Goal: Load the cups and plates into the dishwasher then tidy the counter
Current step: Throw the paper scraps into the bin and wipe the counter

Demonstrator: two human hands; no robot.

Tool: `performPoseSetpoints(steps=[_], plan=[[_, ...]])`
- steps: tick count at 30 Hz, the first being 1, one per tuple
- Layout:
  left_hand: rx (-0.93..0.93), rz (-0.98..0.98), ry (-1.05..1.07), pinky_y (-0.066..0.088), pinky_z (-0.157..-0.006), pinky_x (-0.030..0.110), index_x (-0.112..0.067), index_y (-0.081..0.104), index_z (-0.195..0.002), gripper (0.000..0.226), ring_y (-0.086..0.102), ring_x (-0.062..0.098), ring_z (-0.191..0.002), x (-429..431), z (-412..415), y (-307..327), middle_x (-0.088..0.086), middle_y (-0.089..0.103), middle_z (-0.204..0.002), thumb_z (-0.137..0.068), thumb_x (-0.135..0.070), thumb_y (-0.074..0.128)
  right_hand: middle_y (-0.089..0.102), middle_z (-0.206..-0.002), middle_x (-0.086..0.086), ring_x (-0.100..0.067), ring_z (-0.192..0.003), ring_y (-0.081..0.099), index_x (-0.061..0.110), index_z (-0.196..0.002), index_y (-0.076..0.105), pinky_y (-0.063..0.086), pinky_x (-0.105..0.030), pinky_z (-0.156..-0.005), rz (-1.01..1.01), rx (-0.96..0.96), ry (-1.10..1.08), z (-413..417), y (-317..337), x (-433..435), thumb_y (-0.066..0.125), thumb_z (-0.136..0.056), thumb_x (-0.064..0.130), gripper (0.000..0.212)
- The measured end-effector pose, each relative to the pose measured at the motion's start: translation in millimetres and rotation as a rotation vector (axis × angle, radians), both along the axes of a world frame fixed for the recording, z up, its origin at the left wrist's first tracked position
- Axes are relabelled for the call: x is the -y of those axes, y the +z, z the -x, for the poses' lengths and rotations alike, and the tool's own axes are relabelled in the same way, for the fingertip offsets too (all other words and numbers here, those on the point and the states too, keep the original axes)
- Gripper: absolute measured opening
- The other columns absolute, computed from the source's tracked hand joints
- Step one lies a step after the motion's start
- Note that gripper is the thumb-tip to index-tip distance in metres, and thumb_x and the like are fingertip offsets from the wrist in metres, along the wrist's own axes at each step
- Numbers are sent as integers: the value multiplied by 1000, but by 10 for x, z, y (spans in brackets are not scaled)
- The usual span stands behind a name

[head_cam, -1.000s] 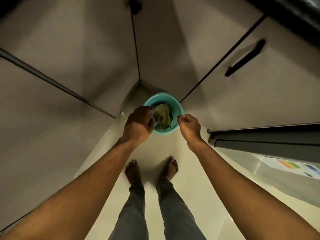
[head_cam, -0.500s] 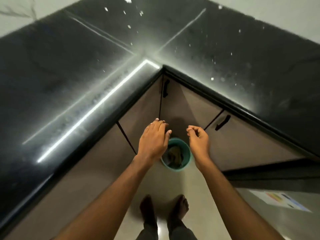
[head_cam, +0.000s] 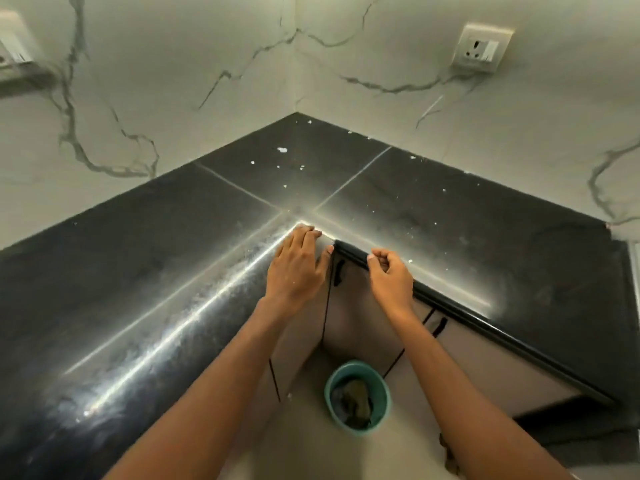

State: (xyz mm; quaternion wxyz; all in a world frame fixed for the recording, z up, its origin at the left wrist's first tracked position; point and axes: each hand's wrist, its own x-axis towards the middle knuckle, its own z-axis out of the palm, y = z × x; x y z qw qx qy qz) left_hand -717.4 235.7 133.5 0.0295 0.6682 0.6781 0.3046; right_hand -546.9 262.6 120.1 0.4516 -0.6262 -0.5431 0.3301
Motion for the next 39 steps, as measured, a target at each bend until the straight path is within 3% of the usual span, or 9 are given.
performPoseSetpoints(steps=[7, 13, 21, 30, 39], plan=[[6, -40, 23, 27, -112, 35, -16, 49, -132, 42, 31, 20, -141, -476, 77, 239, 4, 47, -143, -98, -40, 44, 68, -97, 0, -12, -88, 61, 12, -112, 64, 44, -21, -75, -75, 3, 57, 80, 372, -533, 58, -93, 23, 23], [-48, -45, 84, 23, -115, 35, -15, 48, -134, 45, 28, 20, -142, -969, 154, 384, 4, 45, -146, -98, -41, 44, 69, -99, -1, -12, -89, 63, 12, -111, 65, 52, -29, -82, -135, 26, 130, 128, 501, -1176, 58, -93, 22, 22], [-45, -43, 157, 28, -114, 38, -16, 48, -133, 44, 33, 20, -140, -1361, 255, 455, 3, 46, -143, -97, -42, 45, 67, -101, 3, -8, -89, 61, 14, -113, 64, 51, -22, -81, -99, -28, 218, 272, 589, -1765, 56, -94, 23, 22], [-31, 2, 190, 30, -114, 40, -17, 48, -133, 44, 36, 21, -138, -2063, 599, 334, 4, 48, -140, -97, -43, 44, 65, -94, 4, -9, -88, 60, 14, -107, 66, 50, -22, -80, -73, -42, 288, 573, 463, -2511, 59, -93, 17, 17], [-3, 54, 233, 36, -105, 33, -14, 53, -126, 39, 48, 19, -123, -3125, 1257, -55, 2, 55, -127, -96, -38, 48, 69, -104, -3, -11, -91, 63, 12, -108, 69, 45, -19, -80, -42, 115, 406, 1376, 28, -3781, 59, -89, 13, 21]])
